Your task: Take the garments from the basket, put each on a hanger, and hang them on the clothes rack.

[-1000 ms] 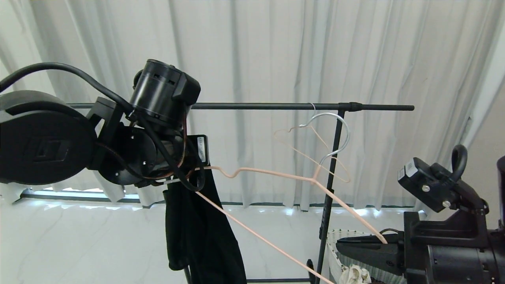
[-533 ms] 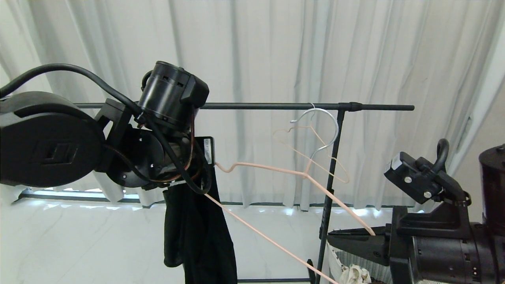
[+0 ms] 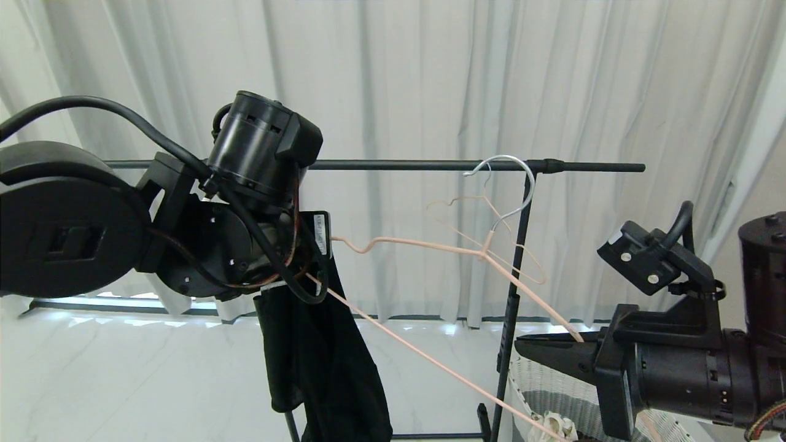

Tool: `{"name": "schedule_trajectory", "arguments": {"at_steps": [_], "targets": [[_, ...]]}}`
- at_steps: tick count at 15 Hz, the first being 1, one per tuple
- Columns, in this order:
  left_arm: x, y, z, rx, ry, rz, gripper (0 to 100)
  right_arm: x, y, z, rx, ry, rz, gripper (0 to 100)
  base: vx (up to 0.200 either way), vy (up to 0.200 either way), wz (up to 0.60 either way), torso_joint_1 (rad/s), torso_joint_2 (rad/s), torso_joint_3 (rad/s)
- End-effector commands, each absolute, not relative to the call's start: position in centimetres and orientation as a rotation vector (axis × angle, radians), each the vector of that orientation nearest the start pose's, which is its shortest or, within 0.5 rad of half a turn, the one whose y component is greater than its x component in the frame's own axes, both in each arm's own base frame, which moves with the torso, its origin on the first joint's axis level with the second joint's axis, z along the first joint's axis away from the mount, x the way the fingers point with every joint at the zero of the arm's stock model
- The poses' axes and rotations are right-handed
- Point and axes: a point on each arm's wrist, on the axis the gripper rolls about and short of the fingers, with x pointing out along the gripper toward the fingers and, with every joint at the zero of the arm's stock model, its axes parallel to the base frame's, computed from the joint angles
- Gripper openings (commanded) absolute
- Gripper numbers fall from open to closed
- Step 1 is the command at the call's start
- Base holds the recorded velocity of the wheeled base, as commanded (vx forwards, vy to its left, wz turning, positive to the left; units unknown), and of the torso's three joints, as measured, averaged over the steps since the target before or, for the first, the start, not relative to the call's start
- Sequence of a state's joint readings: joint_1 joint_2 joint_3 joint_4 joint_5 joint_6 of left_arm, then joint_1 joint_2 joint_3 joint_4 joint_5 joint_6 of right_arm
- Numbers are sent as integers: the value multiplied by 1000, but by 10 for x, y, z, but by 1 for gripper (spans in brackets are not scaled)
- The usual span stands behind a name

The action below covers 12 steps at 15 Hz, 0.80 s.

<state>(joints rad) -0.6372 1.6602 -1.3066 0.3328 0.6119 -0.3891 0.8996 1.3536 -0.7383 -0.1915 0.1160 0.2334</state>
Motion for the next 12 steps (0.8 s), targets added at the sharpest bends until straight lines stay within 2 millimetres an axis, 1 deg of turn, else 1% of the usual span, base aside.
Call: {"name": "schedule_trajectory", "arguments": {"at_steps": [1, 4, 6, 8, 10, 12], "targets": [[235, -168, 251, 21, 534, 53, 0, 132, 170, 212, 41, 519, 945, 0, 0, 0, 0, 0, 0, 0], [224, -177, 254, 28, 527, 3, 0, 132, 171, 213, 40, 517, 946, 0, 0, 0, 0, 0, 0, 0], [220, -180, 255, 32, 525, -13, 0, 135, 174, 215, 41, 514, 946, 0, 0, 0, 0, 0, 0, 0], [213, -188, 255, 40, 524, -56, 0, 139, 181, 219, 43, 506, 957, 0, 0, 0, 0, 0, 0, 0], [207, -192, 257, 46, 527, -93, 0, 138, 183, 217, 17, 510, 971, 0, 0, 0, 0, 0, 0, 0], [206, -193, 254, 56, 533, -100, 0, 139, 186, 214, -7, 515, 986, 0, 0, 0, 0, 0, 0, 0]]}}
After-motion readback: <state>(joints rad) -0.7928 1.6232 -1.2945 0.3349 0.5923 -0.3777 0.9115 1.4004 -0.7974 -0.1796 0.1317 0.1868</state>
